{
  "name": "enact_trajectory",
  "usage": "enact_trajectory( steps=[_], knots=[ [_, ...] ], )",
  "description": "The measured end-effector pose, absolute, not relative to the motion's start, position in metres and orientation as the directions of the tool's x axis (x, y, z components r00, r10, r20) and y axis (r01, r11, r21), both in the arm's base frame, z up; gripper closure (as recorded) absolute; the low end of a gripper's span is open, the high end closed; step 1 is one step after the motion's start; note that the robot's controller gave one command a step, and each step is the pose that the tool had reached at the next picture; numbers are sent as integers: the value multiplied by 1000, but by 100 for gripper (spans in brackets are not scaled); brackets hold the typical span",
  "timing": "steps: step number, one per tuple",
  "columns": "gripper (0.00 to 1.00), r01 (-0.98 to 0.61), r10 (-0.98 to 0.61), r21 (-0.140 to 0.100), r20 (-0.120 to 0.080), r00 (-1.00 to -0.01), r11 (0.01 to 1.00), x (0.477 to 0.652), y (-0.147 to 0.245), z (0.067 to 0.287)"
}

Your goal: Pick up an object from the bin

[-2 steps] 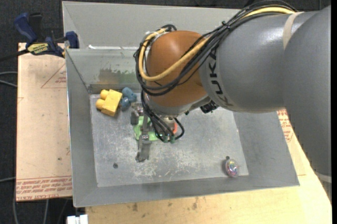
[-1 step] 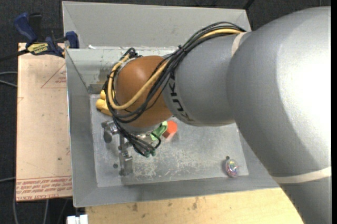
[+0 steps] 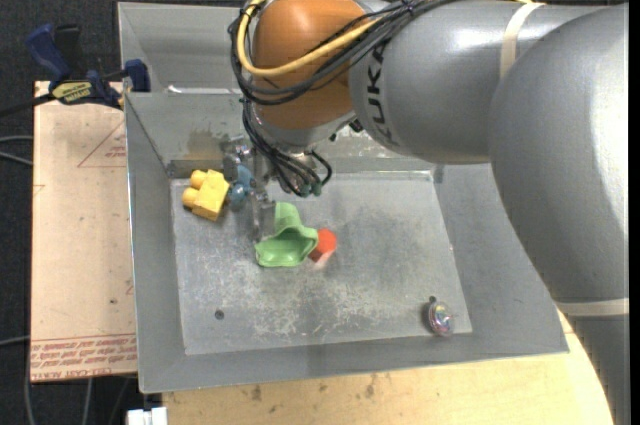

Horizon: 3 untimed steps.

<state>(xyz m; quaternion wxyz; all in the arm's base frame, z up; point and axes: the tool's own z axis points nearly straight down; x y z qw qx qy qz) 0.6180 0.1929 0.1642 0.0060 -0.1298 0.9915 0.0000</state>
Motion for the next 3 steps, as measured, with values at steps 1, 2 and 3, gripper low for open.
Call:
enact_trajectory(
  steps=[1,2,3],
  knots=[
    [0,-527,-527,0,2,-850,850,575,139,142],
    [0,-601,-601,3,2,-799,799,576,121,66],
    [0,-635,-635,-3,-4,-772,772,601,87,72]
  ],
)
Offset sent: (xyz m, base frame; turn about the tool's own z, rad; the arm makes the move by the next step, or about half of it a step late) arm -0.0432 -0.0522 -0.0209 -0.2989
